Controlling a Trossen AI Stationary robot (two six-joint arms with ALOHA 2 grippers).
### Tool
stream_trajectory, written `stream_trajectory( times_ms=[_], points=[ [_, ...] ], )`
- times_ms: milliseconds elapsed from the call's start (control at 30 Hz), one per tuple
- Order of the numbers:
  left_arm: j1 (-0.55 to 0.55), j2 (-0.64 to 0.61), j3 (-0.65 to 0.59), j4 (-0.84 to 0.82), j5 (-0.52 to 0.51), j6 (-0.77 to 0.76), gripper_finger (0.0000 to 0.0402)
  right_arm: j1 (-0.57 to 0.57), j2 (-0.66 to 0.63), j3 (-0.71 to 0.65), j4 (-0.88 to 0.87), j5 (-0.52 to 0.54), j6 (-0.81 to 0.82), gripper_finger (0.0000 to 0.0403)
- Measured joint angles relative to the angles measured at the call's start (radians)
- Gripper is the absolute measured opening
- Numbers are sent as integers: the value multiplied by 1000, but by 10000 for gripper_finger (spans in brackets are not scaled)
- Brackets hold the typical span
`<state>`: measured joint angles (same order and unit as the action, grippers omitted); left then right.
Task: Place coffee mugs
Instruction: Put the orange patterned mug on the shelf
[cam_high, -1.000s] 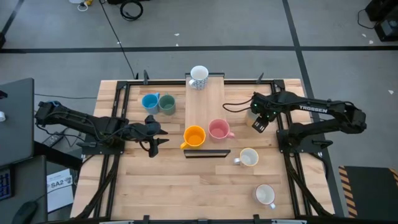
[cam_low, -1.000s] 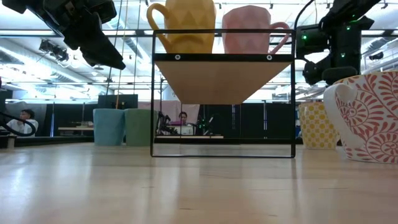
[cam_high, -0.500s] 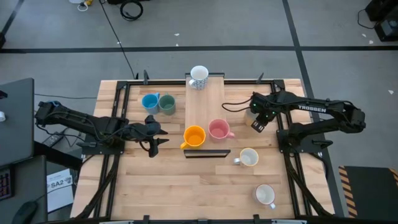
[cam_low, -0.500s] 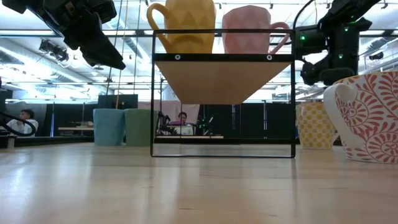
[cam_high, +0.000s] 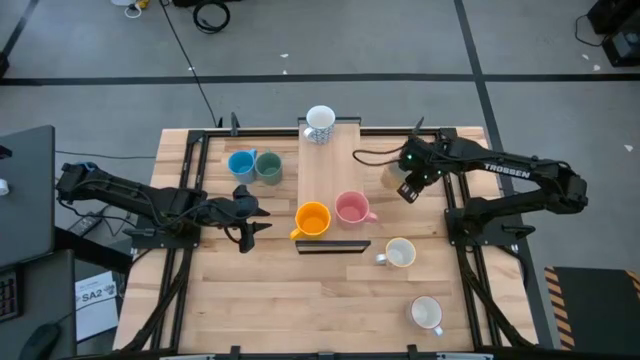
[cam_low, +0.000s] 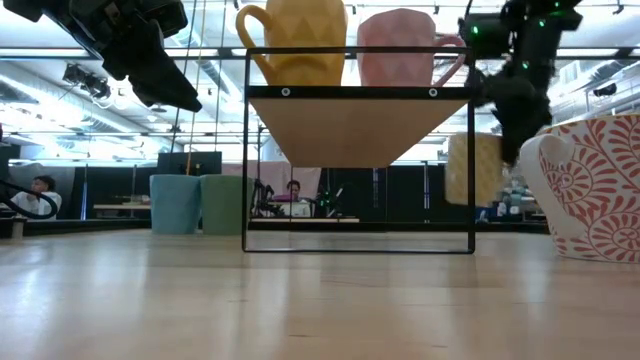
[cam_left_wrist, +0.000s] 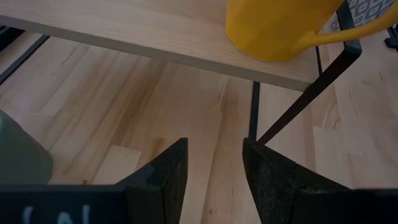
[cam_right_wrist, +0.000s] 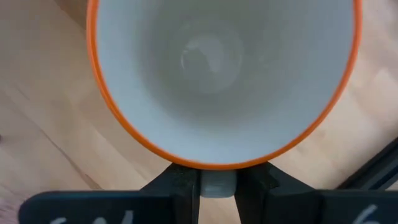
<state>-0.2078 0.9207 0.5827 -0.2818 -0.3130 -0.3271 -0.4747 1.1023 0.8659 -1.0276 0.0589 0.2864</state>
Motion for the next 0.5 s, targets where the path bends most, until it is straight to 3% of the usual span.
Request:
stream_trajectory(
  times_ms=[267, 500],
  points=[
    [0, 0, 0, 0, 0, 1, 160, -44, 28, 212, -9, 0, -57, 73],
    [0, 0, 0, 0, 0, 1, 160, -89, 175, 476, -62, 1, -108, 73]
  ],
)
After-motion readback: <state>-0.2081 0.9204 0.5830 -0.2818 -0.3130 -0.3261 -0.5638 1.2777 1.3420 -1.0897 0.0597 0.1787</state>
